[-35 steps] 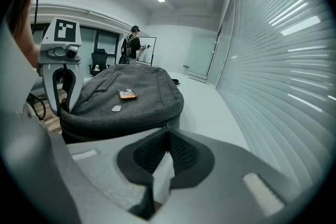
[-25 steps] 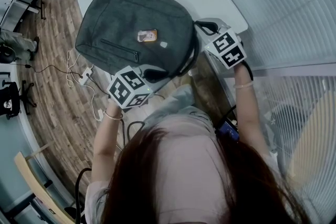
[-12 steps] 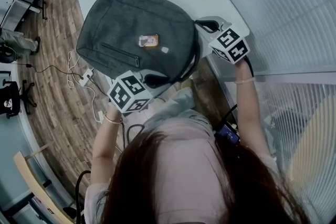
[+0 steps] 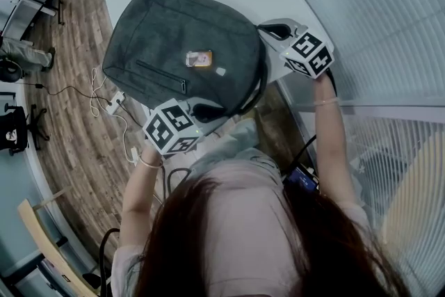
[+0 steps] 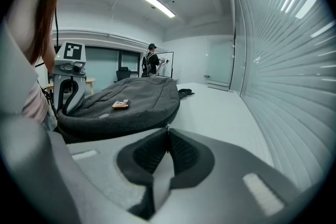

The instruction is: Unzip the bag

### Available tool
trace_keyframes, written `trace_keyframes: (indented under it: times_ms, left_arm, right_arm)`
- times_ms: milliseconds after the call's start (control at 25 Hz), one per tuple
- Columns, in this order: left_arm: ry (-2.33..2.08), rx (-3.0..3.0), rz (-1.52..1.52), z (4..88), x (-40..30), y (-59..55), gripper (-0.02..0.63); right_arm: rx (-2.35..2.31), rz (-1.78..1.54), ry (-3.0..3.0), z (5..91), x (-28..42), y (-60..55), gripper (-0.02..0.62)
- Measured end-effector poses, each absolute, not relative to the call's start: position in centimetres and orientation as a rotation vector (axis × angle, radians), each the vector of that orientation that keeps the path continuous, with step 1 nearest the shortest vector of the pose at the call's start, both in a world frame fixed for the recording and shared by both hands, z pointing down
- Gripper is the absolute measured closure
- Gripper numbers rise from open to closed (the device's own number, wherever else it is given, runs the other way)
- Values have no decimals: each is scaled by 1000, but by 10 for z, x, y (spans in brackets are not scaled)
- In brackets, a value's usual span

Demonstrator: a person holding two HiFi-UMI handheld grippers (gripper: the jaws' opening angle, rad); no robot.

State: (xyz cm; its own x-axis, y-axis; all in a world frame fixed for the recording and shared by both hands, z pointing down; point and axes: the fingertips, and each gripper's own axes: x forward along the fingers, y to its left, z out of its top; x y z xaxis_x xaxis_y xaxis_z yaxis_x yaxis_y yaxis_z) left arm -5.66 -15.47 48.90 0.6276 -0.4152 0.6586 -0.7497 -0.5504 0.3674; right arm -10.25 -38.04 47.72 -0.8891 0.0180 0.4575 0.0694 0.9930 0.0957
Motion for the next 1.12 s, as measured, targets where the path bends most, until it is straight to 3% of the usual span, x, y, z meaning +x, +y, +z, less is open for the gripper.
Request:
trace_keyframes:
  times_ms: [1120]
  left_arm:
    - [-863,2190,666,494,-57,-155,546]
  right_arm:
    - [-349,-151,-2654,486,-150,-400,583]
